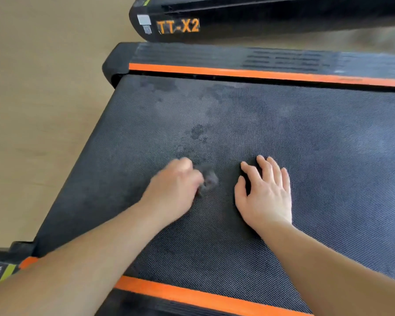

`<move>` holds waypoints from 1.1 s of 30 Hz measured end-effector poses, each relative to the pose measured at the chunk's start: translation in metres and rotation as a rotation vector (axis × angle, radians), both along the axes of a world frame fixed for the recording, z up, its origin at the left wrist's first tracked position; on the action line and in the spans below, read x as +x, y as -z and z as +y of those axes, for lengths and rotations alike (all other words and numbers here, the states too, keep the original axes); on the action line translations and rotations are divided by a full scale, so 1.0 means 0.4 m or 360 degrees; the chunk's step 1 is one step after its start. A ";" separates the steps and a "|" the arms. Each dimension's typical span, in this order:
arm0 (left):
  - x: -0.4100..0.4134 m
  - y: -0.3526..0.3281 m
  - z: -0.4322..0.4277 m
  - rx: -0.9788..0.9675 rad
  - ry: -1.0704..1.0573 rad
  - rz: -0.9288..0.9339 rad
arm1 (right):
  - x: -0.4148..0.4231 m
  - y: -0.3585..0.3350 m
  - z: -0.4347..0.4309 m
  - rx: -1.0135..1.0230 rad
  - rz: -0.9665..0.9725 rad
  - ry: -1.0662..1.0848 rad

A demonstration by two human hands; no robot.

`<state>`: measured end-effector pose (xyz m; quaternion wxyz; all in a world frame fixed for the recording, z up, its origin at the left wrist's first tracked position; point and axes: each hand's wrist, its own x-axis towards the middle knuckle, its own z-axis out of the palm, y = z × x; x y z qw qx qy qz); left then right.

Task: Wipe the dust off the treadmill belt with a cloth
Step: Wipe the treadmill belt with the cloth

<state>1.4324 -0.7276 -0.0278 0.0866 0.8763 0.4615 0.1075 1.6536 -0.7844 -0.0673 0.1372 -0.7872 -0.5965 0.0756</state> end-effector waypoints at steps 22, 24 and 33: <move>0.021 -0.008 0.081 0.0075 -0.0313 0.0151 | 0.002 -0.002 0.000 0.0007 -0.0012 -0.0008; 0.084 -0.010 0.025 0.0140 -0.0234 0.0165 | 0.003 -0.002 0.000 0.0000 -0.0015 -0.0009; 0.085 -0.069 0.043 -0.0389 0.0587 0.0210 | 0.064 -0.033 0.035 0.0133 -0.0183 -0.0168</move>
